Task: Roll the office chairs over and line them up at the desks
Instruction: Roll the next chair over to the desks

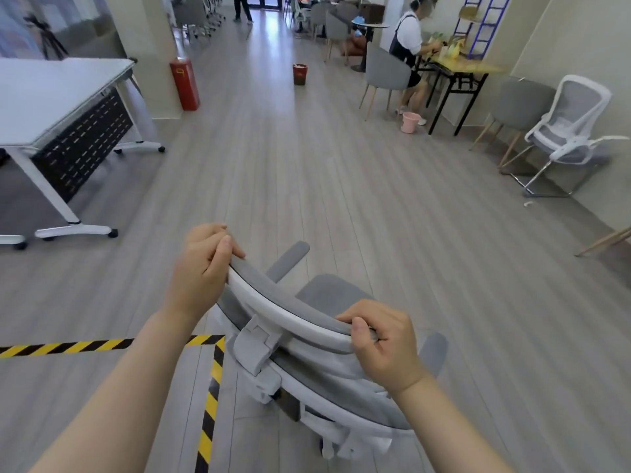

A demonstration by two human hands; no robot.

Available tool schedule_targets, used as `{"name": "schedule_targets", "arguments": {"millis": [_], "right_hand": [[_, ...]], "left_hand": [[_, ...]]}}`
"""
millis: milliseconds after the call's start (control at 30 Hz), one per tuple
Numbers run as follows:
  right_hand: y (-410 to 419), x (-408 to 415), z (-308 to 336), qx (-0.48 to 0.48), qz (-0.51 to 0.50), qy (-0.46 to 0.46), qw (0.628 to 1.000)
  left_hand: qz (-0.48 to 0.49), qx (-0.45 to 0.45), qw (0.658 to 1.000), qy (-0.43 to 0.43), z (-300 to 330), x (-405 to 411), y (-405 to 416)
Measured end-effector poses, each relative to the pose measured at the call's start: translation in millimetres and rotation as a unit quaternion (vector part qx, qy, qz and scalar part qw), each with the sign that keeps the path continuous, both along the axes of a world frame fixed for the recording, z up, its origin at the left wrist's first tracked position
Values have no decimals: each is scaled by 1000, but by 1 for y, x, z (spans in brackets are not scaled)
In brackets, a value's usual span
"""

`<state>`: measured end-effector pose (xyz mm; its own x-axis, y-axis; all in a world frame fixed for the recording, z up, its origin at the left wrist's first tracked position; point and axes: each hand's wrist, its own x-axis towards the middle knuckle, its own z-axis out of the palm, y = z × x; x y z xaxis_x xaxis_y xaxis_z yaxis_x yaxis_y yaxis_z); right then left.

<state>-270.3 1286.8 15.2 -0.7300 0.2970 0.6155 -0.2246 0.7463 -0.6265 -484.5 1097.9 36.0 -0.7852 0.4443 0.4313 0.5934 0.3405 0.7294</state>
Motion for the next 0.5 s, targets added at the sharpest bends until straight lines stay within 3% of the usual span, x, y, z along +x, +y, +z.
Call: {"name": "schedule_targets", "arguments": {"millis": [500], "right_hand": [[14, 2, -3, -25, 162, 14, 986]], "left_hand": [[147, 24, 989, 17, -10, 92, -63]]}}
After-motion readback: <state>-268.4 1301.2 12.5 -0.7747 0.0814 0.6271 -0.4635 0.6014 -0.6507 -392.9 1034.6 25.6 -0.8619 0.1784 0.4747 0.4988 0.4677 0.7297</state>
